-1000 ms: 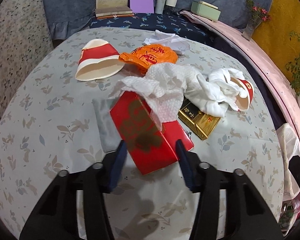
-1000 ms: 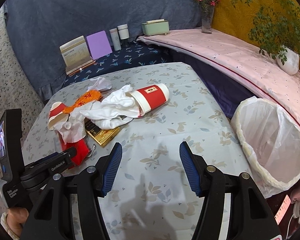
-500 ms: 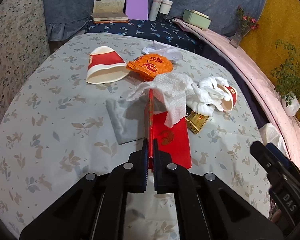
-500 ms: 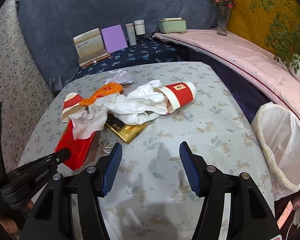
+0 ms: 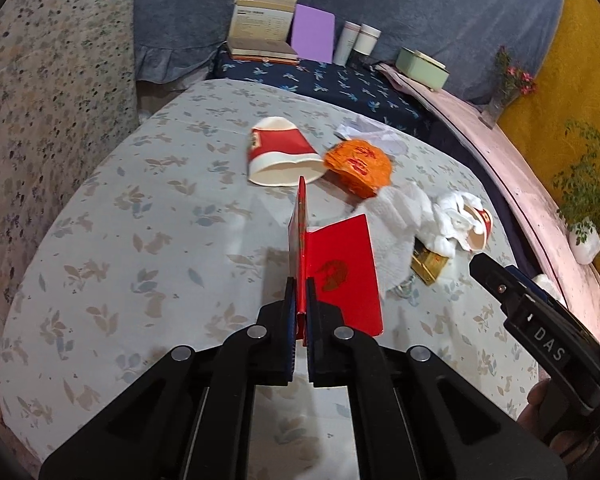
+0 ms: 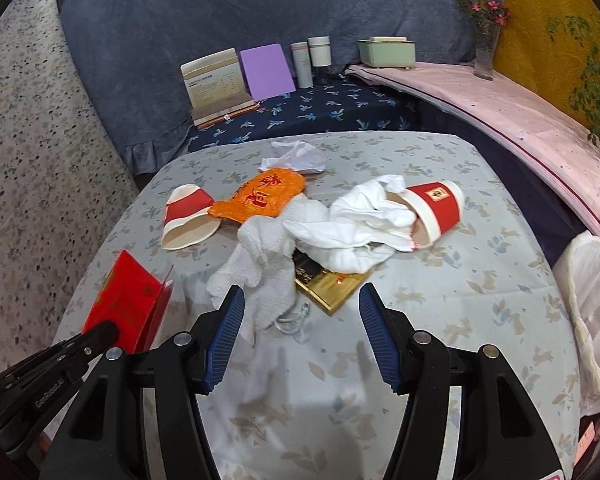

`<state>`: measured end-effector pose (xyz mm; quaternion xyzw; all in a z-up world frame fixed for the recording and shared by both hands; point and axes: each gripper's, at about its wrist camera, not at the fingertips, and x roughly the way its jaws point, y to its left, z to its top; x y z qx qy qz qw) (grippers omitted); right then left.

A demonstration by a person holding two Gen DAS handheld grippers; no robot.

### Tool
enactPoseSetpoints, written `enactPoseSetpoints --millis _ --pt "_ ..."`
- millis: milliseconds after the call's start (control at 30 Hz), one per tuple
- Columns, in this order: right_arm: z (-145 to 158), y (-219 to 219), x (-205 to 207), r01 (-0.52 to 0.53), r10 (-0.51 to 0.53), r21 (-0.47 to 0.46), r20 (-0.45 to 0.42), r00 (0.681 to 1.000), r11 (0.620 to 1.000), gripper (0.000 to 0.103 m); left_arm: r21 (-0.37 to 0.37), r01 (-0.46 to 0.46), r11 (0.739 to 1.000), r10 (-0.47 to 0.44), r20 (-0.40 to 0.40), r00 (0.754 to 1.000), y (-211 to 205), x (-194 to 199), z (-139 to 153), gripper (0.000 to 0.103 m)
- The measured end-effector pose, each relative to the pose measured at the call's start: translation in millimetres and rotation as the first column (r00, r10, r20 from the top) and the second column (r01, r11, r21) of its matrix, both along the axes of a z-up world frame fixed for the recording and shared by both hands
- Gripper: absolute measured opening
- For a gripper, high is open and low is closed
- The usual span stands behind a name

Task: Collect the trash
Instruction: 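Grasp the white tissue with the right tool while the left tool holds the red packet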

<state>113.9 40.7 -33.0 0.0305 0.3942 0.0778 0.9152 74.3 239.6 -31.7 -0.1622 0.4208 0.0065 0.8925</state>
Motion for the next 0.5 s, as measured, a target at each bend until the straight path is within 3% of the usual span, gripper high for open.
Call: enactPoseSetpoints --millis 500 --pt "-38 37 63 -0.025 0.027 0.022 -0.085 0.996 0.999 0.054 -0.009 -0.029 1.0 0.029 0.018 0.999 23 34 -4 0.003"
